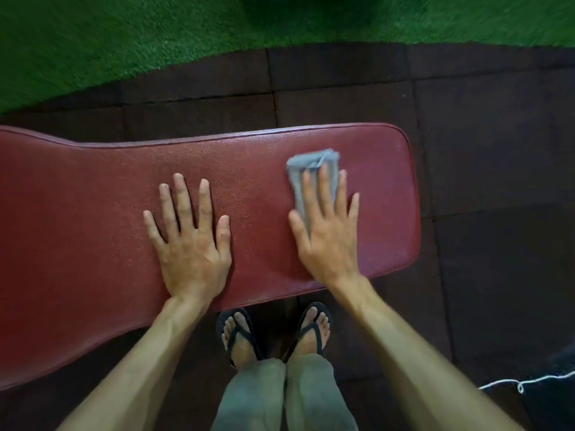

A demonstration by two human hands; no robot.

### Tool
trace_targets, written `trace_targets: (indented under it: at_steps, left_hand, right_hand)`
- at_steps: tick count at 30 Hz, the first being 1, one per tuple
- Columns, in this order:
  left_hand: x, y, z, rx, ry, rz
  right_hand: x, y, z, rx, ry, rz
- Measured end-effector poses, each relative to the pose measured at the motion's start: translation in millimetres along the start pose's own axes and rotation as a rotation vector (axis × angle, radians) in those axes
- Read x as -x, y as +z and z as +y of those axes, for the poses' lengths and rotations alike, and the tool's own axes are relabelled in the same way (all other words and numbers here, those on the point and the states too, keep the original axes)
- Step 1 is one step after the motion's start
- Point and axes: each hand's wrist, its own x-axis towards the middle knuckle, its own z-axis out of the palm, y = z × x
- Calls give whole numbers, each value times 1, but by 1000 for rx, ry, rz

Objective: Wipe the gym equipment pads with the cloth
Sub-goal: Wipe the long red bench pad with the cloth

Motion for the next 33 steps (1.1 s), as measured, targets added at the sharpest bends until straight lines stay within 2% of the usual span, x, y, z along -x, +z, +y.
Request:
trace_targets:
  at_steps: [2,3,8,21,24,27,30,33]
  left_hand:
    - [0,-1,0,-1,-2,0]
    - [0,0,-1,-4,-4,0]
    - [1,2,-2,7,3,-9]
    - [3,4,-1,7,2,-19]
    - [2,1,-2,7,11,-52]
    - [-1,-20,1,81,20,-169]
    - [9,-69,12,207,29,-404]
    - [49,-128,30,225,179,-611]
  right_hand:
    - [42,4,8,61,-133,-70]
    - [56,4,21,100,-142,-77]
    - [62,-10,58,214,-20,-74]
    - [46,10,50,66,-24,95]
    - [44,4,49,-57,-14,148]
    - [52,-21,37,-318,101,102]
    - [83,-64,8,-576,225,-24]
    - [135,-113,-22,-743,306,-48]
